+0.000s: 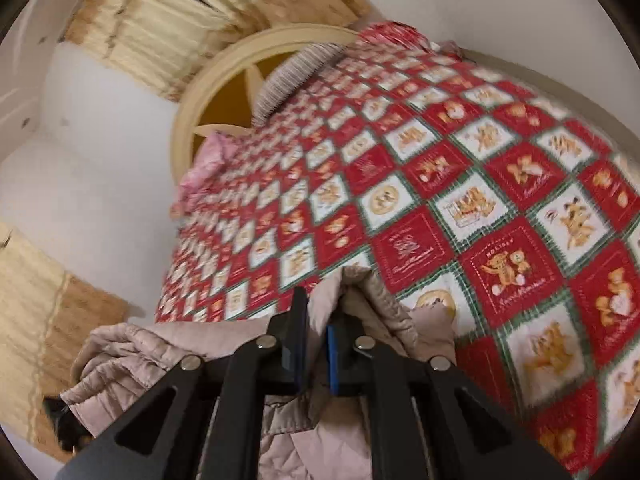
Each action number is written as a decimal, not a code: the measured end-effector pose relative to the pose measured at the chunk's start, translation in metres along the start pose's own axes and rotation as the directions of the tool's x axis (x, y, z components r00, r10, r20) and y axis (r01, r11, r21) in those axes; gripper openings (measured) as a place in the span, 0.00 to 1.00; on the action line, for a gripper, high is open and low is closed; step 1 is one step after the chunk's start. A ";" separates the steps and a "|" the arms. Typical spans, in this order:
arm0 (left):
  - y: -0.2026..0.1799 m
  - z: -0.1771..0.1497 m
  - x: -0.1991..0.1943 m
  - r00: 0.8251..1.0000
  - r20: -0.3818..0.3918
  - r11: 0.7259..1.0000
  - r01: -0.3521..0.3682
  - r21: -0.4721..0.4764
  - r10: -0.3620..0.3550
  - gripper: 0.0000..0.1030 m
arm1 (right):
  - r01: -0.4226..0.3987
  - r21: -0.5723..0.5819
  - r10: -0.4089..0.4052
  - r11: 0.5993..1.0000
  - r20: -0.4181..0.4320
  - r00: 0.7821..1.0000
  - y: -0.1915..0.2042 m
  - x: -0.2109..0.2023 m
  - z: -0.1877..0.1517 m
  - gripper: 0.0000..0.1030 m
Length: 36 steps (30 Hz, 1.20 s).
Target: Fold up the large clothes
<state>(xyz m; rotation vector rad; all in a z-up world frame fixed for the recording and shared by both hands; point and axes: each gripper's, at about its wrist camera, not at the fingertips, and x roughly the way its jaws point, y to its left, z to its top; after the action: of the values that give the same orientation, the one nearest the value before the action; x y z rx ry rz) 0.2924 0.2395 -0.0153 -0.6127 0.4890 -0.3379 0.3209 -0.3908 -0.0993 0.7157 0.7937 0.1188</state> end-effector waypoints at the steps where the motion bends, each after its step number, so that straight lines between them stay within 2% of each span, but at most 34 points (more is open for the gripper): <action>1: -0.008 -0.007 0.009 0.999 -0.005 0.999 -0.038 0.036 0.038 0.83 | 0.026 -0.007 -0.026 1.000 -0.008 1.000 -0.002 0.013 0.000 0.11; 3: -0.031 -0.024 0.026 0.998 0.003 0.991 -0.065 0.120 0.065 0.83 | 0.063 -0.014 -0.064 0.998 -0.014 0.998 -0.006 0.032 0.001 0.15; 4: -0.049 -0.038 0.038 0.998 -0.008 0.979 -0.067 0.192 0.070 0.83 | 0.066 -0.001 -0.066 0.998 -0.006 0.998 -0.010 0.040 -0.001 0.19; 6: -0.086 -0.065 0.065 0.995 -0.032 0.937 -0.076 0.342 0.092 0.83 | 0.072 0.032 -0.073 0.997 0.020 0.997 -0.018 0.048 -0.004 0.25; 7: -0.108 -0.083 0.083 0.994 -0.051 0.896 -0.064 0.440 0.096 0.83 | 0.076 0.035 -0.077 0.997 0.025 0.997 -0.019 0.051 -0.006 0.28; 8: -0.127 -0.101 0.101 0.991 -0.062 0.842 -0.064 0.536 0.115 0.83 | 0.086 0.025 -0.086 0.996 0.031 0.996 -0.019 0.052 -0.008 0.28; 9: -0.136 -0.111 0.108 0.989 -0.056 0.810 -0.079 0.582 0.137 0.83 | 0.104 0.004 -0.104 0.995 0.037 0.994 -0.018 0.052 -0.011 0.28; 11: -0.156 -0.137 0.145 0.978 -0.059 0.715 -0.106 0.691 0.202 0.83 | 0.136 -0.023 -0.135 0.990 0.038 0.990 -0.014 0.057 -0.014 0.28; 12: -0.159 -0.148 0.163 0.967 -0.071 0.675 -0.117 0.729 0.244 0.83 | 0.143 -0.033 -0.142 0.989 0.036 0.989 -0.013 0.055 -0.015 0.30; 14: -0.154 -0.159 0.192 0.935 -0.024 0.595 -0.206 0.777 0.355 0.83 | 0.160 -0.036 -0.158 0.986 0.046 0.986 -0.008 0.053 -0.015 0.35; 15: -0.144 -0.163 0.208 0.912 -0.013 0.573 -0.246 0.782 0.410 0.83 | 0.170 -0.036 -0.167 0.985 0.066 0.984 -0.003 0.048 -0.016 0.43; 16: -0.136 -0.163 0.216 0.901 -0.024 0.578 -0.257 0.775 0.433 0.83 | 0.182 -0.048 -0.176 0.982 0.101 0.979 0.006 0.039 -0.019 0.55; 17: -0.125 -0.161 0.224 0.889 -0.050 0.604 -0.268 0.751 0.456 0.83 | 0.195 -0.069 -0.184 0.978 0.135 0.974 0.015 0.033 -0.022 0.62; 18: -0.111 -0.158 0.229 0.883 -0.088 0.651 -0.269 0.710 0.461 0.83 | 0.213 -0.107 -0.190 0.971 0.190 0.963 0.028 0.025 -0.027 0.78; 19: -0.104 -0.158 0.232 0.881 -0.111 0.678 -0.268 0.685 0.460 0.86 | 0.227 -0.164 -0.182 0.960 0.251 0.951 0.045 0.017 -0.035 0.86; 20: -0.096 -0.156 0.232 0.878 -0.122 0.697 -0.276 0.662 0.464 0.92 | 0.231 -0.212 -0.167 0.950 0.281 0.945 0.057 0.016 -0.040 0.87; 22: -0.083 -0.157 0.232 0.876 -0.119 0.724 -0.302 0.620 0.467 0.96 | 0.232 -0.333 -0.136 0.914 0.289 0.948 0.087 0.025 -0.054 0.87; 25: -0.078 -0.163 0.234 0.876 -0.107 0.731 -0.319 0.604 0.470 0.97 | 0.192 -0.452 -0.109 0.871 0.202 0.973 0.109 0.059 -0.078 0.84; 27: -0.076 -0.167 0.234 0.876 -0.091 0.724 -0.329 0.607 0.474 0.99 | 0.187 -0.487 -0.130 0.853 0.149 0.980 0.112 0.083 -0.092 0.78; 29: -0.074 -0.168 0.236 0.877 -0.099 0.735 -0.326 0.595 0.469 0.99 | 0.216 -0.511 -0.186 0.832 0.111 0.976 0.106 0.104 -0.106 0.77; 31: -0.071 -0.169 0.243 0.878 -0.111 0.744 -0.319 0.588 0.465 0.99 | 0.253 -0.529 -0.228 0.810 0.112 0.967 0.100 0.116 -0.117 0.77; 36: -0.067 -0.170 0.245 0.879 -0.122 0.756 -0.317 0.573 0.461 0.99 | 0.255 -0.510 -0.244 0.822 0.090 0.966 0.083 0.127 -0.117 0.80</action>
<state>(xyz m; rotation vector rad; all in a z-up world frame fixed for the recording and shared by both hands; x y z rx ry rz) 0.3964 0.0012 -0.1764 0.1010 0.7239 -0.1349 0.3436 -0.2185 -0.1813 0.0940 0.7826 0.0812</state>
